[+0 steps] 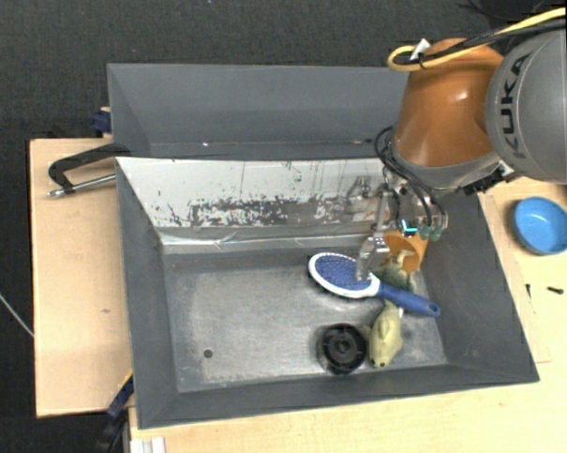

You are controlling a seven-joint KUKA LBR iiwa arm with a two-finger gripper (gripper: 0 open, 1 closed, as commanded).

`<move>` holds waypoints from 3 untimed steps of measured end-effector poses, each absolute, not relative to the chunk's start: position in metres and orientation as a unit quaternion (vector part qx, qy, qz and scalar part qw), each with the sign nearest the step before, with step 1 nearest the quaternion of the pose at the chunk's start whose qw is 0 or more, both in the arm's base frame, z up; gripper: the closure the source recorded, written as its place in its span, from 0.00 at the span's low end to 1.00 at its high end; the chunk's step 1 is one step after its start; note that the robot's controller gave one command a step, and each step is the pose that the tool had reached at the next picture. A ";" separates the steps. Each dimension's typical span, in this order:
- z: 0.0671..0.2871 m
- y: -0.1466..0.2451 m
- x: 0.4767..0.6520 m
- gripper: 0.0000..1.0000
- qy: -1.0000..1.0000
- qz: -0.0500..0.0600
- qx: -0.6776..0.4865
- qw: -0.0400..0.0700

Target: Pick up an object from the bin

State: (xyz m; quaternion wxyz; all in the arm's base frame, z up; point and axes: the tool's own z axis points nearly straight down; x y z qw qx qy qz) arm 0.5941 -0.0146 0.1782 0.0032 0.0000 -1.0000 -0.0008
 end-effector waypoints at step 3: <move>0.230 -0.045 0.573 1.00 -1.000 0.000 -0.028 -0.007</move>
Offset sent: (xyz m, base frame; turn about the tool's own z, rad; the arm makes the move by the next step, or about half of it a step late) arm -0.0227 -0.0040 -0.1019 0.0008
